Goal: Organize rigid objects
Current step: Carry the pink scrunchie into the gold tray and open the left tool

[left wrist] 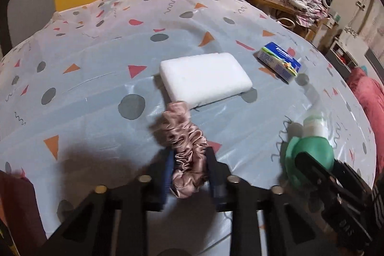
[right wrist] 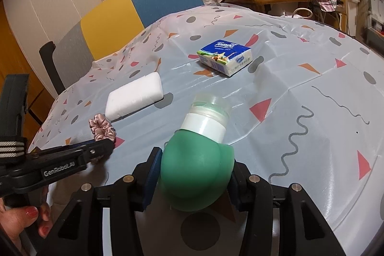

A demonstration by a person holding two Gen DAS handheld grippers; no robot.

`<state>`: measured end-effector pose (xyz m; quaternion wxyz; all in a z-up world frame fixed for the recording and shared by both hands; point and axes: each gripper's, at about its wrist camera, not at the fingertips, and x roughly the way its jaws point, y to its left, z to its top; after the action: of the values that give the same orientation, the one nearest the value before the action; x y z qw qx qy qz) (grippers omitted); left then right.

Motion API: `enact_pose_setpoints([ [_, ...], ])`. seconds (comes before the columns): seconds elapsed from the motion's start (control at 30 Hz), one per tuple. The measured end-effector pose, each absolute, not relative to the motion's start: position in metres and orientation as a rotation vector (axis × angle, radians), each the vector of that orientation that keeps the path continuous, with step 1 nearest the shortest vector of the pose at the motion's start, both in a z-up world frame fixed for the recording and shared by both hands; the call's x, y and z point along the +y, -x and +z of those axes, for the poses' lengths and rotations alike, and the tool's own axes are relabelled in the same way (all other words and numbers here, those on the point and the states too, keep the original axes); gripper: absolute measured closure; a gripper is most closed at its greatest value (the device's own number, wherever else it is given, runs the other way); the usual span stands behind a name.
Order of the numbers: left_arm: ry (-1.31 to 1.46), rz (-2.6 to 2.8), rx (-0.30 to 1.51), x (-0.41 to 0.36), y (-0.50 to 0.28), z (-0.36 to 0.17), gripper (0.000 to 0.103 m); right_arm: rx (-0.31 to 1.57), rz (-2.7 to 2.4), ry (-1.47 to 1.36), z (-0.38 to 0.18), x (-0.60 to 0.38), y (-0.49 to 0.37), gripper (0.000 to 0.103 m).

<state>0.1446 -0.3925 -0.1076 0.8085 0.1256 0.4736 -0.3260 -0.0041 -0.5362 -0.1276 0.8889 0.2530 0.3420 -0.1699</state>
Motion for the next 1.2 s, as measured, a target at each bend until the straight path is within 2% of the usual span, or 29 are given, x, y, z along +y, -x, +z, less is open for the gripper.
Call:
enact_pose_setpoints([
  [0.1, -0.215, -0.703, 1.020, -0.381, -0.142, -0.105, 0.082, 0.713, -0.357, -0.516, -0.128, -0.535, 0.003, 0.053],
  [0.5, -0.019, -0.731, 1.068, -0.319, -0.097, -0.096, 0.082, 0.724, -0.373, -0.485, -0.127, -0.532, 0.001, 0.053],
  [0.77, 0.079, -0.742, 1.009, -0.263, -0.073, -0.064, 0.082, 0.744, -0.393, -0.446, -0.127, -0.528, -0.002, 0.053],
  [1.0, 0.178, -0.669, 0.944, -0.193, -0.076, -0.038, 0.082, 0.763, -0.411, -0.410, -0.126, -0.523, -0.006, 0.053],
  [1.2, 0.233, -0.574, 0.971, -0.138, -0.094, -0.047, 0.082, 0.767, -0.416, -0.401, -0.126, -0.523, -0.006, 0.053],
])
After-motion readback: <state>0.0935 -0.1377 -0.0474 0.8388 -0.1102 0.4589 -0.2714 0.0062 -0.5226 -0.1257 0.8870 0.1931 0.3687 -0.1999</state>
